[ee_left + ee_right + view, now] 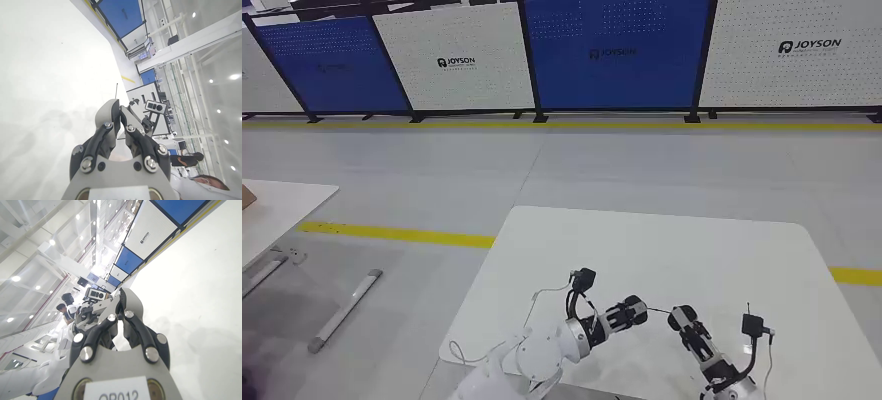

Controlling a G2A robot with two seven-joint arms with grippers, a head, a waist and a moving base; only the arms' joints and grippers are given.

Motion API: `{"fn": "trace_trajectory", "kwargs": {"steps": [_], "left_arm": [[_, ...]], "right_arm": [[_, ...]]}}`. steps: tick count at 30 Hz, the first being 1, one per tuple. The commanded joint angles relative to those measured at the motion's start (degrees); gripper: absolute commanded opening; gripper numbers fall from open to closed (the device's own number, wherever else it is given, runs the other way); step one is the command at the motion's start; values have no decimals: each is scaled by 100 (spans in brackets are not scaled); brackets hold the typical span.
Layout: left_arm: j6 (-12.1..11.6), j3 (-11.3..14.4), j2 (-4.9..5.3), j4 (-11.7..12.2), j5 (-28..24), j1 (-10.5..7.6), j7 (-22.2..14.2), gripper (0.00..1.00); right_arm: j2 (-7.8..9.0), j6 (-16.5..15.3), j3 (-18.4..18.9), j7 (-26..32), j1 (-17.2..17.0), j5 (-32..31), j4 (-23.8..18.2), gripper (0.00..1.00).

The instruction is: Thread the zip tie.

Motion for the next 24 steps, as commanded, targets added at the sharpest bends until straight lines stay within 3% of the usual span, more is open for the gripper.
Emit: {"fn": "trace_trajectory", "kwargs": {"steps": [1, 13, 24], "left_arm": [[3, 0, 4, -5, 14, 7, -27, 0], [-44, -54, 26, -21, -24, 63, -60, 0], [-85, -53, 36, -25, 5, 98, -39, 16]], "right_arm": [[0, 0, -1, 13, 0, -6, 0, 0], [3, 0, 33, 30, -18, 0, -12, 0], [-3, 0, 39, 14, -24, -23, -21, 0]]}}
